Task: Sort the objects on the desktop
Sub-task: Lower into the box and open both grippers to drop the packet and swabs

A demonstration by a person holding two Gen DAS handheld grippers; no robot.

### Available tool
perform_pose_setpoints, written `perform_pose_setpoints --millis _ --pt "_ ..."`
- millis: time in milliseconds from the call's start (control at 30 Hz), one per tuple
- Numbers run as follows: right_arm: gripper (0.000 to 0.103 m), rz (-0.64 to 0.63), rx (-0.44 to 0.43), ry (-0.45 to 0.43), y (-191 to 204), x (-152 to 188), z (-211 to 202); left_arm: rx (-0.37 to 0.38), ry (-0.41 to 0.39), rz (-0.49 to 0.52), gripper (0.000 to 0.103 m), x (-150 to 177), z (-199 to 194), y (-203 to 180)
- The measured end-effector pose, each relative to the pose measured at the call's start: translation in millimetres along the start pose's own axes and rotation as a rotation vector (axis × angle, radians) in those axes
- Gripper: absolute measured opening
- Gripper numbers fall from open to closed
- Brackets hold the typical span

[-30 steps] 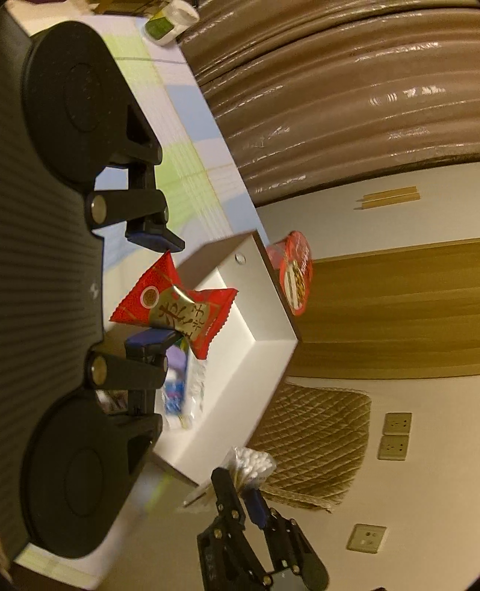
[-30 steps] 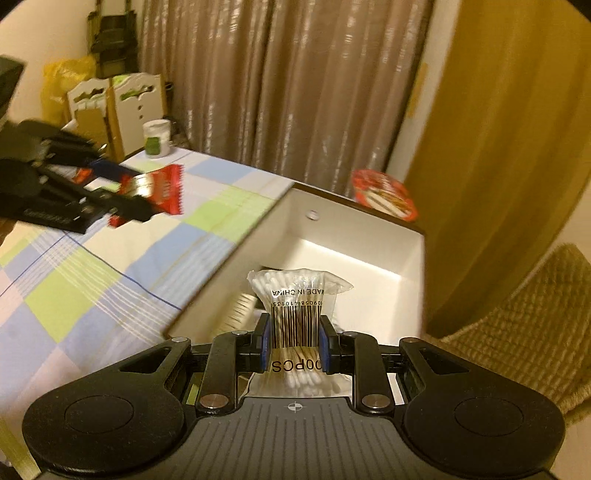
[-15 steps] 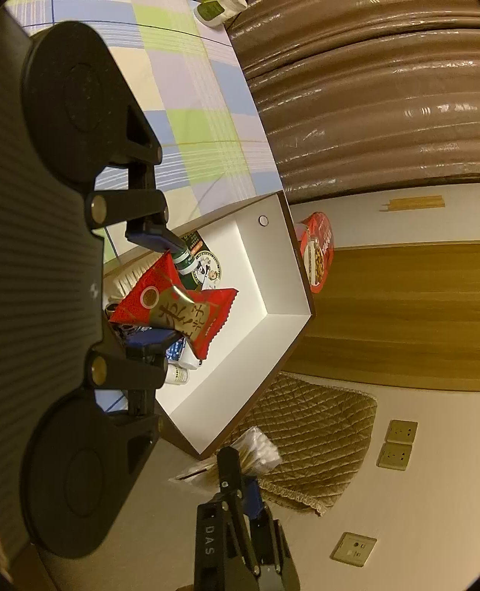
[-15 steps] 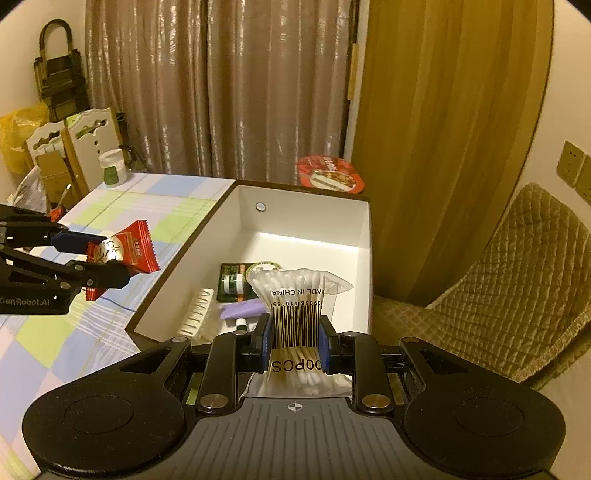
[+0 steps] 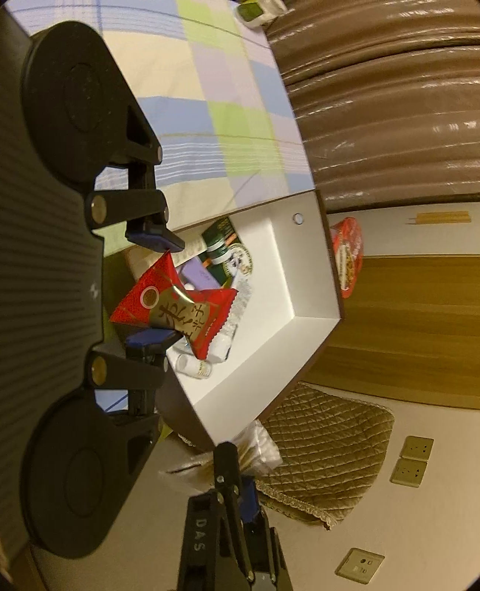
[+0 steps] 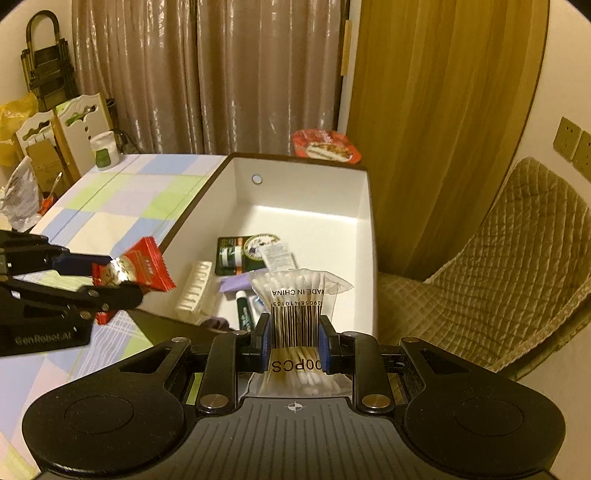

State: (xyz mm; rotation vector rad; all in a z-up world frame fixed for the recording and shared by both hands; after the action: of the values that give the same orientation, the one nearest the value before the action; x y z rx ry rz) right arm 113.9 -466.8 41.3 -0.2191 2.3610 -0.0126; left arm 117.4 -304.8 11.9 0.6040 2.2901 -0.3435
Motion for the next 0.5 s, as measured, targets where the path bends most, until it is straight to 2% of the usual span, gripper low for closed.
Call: perform_pose_setpoints --millis 500 --pt "0.024 0.011 -0.016 0.037 4.2 14.2 7.7 0.018 0.029 -0.028 0.038 17.2 0.2 -8.6"
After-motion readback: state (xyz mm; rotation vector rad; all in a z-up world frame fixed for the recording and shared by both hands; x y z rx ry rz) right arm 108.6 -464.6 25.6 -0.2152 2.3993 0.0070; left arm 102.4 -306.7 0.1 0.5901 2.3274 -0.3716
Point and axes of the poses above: each gripper's, at about its wrist camera, not at the fingertips, and z roughly the way its jaws point, y to its left, x to its underside, the point moved 5 cm from there along z, roughly the way its jaws point, and after that the axes turned 4 degrees about x, right-handed, at the moved point
